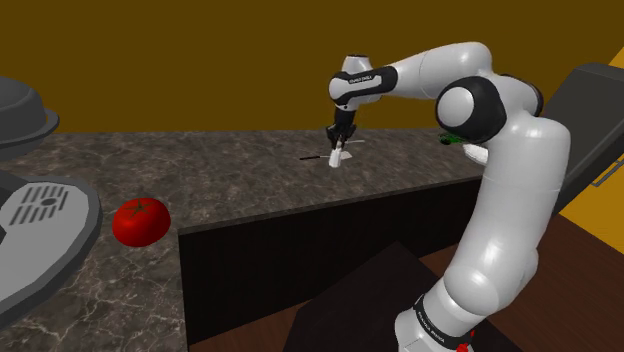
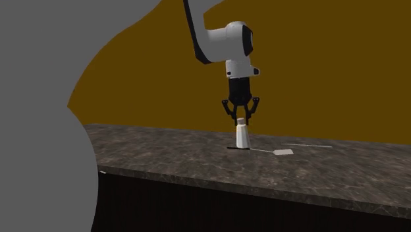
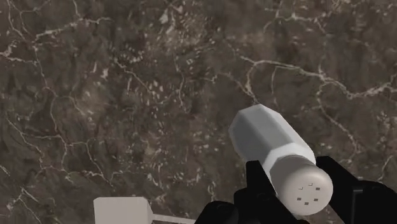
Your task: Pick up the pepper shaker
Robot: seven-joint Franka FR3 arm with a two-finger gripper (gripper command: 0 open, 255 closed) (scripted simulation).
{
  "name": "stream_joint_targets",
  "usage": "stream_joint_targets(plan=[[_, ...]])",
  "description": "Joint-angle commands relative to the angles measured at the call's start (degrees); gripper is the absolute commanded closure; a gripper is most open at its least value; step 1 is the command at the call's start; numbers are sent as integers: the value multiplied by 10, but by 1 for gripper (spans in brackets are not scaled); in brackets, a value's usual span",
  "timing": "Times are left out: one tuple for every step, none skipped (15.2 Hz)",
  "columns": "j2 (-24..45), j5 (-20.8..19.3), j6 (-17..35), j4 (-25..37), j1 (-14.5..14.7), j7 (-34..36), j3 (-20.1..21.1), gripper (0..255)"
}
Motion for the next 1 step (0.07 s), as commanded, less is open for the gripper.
stream_joint_targets(plan=[[-2,0,-5,2,0,0,0,255]])
